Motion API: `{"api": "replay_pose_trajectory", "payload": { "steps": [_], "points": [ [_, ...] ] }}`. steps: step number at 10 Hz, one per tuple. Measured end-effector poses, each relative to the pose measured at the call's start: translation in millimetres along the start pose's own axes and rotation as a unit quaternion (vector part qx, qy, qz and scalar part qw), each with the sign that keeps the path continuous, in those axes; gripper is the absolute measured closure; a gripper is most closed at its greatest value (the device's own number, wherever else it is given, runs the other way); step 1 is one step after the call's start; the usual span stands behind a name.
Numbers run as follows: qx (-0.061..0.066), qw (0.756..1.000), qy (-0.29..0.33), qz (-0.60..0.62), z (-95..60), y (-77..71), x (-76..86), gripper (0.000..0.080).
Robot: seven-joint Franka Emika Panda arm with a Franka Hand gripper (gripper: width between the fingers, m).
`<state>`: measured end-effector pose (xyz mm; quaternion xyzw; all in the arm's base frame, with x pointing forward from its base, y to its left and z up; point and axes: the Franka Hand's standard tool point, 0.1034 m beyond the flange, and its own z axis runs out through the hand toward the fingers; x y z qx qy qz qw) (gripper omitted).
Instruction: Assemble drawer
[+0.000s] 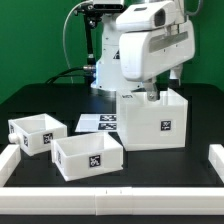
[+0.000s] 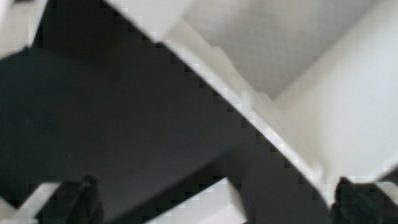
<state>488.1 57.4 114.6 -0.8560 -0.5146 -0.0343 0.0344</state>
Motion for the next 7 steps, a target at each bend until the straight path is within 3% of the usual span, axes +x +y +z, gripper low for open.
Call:
{"api": "replay_pose_trajectory", "payload": {
  "steps": [2, 6, 7],
  "points": [
    [-0.018, 0.990, -0.012, -0.141, 8.5, 2.4, 1.1, 0.0150],
    [-0.019, 0.962, -0.031, -0.270, 8.9, 7.5, -9.4, 0.0150],
    [-0.030, 0.942, -0.035, -0.332, 13.6, 7.1, -18.0, 0.0150]
  ]
}}
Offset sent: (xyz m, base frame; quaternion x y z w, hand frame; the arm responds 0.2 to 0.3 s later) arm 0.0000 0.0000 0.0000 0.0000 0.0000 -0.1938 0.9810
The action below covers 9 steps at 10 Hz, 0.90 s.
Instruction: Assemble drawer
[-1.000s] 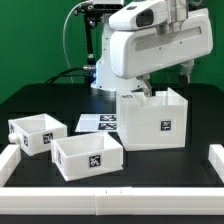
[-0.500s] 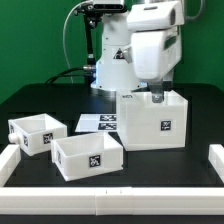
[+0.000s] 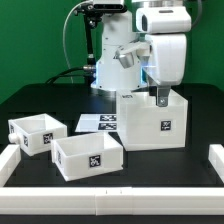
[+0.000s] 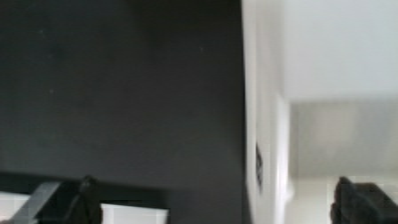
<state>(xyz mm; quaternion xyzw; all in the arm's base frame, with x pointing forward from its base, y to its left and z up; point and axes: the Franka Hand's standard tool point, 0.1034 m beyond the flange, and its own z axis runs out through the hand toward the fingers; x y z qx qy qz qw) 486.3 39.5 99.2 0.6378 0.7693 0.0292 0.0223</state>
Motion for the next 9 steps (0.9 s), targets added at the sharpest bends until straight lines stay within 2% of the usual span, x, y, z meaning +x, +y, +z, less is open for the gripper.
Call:
{"api": "replay_pose_trajectory", "payload": {
  "steps": [2, 5, 7, 8, 9],
  "points": [
    [0.012, 1.000, -0.003, 0.020, 12.8, -13.9, 1.7, 0.0150],
    [0.022, 0.998, -0.004, 0.062, 22.3, -19.1, 5.3, 0.0150],
    [0.031, 0.996, -0.003, 0.081, 28.9, -25.2, -7.4, 0.0150],
    [0.031, 0.996, -0.006, 0.083, 28.9, -25.3, -9.1, 0.0150],
    [0.031, 0.996, -0.006, 0.084, 29.0, -25.5, -9.7, 0.0264]
  ]
}}
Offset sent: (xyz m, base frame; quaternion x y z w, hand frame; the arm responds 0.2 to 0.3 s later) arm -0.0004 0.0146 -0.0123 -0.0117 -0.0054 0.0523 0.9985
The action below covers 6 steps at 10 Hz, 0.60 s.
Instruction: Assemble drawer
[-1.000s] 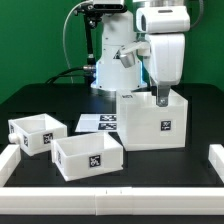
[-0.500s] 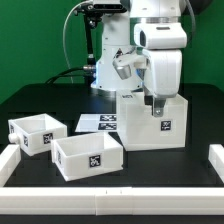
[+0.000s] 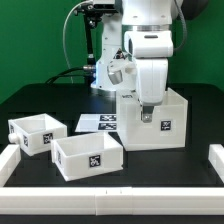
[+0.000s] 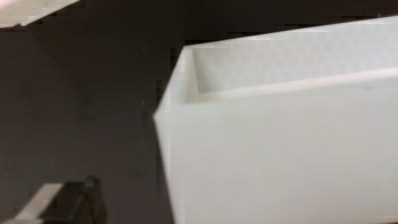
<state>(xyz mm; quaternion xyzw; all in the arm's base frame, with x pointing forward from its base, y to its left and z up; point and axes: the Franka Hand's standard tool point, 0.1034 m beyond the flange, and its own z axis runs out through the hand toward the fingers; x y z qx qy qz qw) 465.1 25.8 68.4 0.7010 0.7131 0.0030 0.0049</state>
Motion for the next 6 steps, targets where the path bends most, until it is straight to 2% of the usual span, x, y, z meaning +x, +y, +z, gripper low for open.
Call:
{"api": "replay_pose_trajectory", "payload": {
  "steps": [1, 2, 3, 4, 5, 6],
  "points": [
    [0.000, 1.000, 0.000, 0.001, 0.1, 0.0, -0.8, 0.0264],
    [0.000, 1.000, 0.000, 0.002, 0.1, 0.0, -1.3, 0.0437],
    [0.000, 1.000, -0.001, 0.003, 0.2, -0.1, -1.6, 0.0437],
    [0.000, 1.000, -0.001, 0.004, 0.2, 0.0, -2.0, 0.0632],
    [0.000, 1.000, -0.001, 0.005, 0.2, 0.0, -2.6, 0.0743],
    [0.000, 1.000, -0.001, 0.006, 0.1, 0.1, -3.2, 0.0768]
  ]
}}
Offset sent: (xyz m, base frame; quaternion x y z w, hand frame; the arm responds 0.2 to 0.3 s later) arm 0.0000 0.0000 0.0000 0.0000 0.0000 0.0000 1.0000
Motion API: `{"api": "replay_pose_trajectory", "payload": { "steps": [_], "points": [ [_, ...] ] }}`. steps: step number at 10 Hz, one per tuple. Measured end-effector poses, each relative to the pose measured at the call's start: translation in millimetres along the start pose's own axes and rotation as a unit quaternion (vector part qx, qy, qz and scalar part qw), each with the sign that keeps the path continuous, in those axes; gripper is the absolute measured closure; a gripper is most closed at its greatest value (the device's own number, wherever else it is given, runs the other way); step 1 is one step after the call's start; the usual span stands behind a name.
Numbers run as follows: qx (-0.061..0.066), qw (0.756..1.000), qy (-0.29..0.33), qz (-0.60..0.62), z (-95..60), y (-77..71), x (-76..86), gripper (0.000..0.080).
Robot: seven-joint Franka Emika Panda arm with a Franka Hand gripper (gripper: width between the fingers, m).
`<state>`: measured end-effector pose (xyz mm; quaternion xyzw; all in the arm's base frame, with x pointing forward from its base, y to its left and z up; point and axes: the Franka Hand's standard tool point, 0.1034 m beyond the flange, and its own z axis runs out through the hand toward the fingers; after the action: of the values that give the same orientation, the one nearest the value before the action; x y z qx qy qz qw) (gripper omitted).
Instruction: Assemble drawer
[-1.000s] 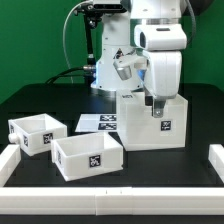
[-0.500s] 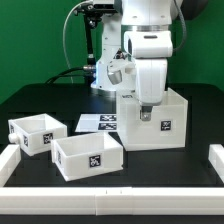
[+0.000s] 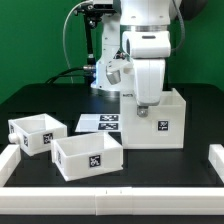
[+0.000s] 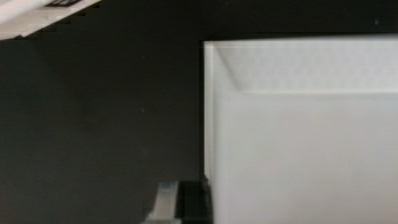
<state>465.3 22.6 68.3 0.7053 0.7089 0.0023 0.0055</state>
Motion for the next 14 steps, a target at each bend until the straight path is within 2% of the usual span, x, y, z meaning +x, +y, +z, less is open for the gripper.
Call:
{"api": "replay_pose_trajectory", "payload": {
  "steps": [4, 6, 7, 9, 10, 12, 13, 14],
  "points": [
    [0.000, 1.000, 0.000, 0.005, 0.0, 0.0, -1.2, 0.0768],
    [-0.017, 0.999, -0.002, 0.037, -7.8, -1.0, -11.2, 0.0768],
    [-0.029, 0.998, -0.005, 0.047, -16.9, 1.5, -19.3, 0.0768],
    [-0.061, 0.995, -0.005, 0.082, -42.7, 8.7, -30.4, 0.0768],
    [-0.061, 0.989, -0.005, 0.136, -44.1, 6.9, -22.9, 0.0768],
    [-0.058, 0.991, -0.011, 0.124, -40.8, 5.7, -24.4, 0.0768],
    [-0.056, 0.987, -0.026, 0.152, -42.9, 5.4, -18.3, 0.0768],
    [-0.059, 0.984, -0.068, 0.153, -52.8, 5.5, -11.1, 0.0768]
  ]
}}
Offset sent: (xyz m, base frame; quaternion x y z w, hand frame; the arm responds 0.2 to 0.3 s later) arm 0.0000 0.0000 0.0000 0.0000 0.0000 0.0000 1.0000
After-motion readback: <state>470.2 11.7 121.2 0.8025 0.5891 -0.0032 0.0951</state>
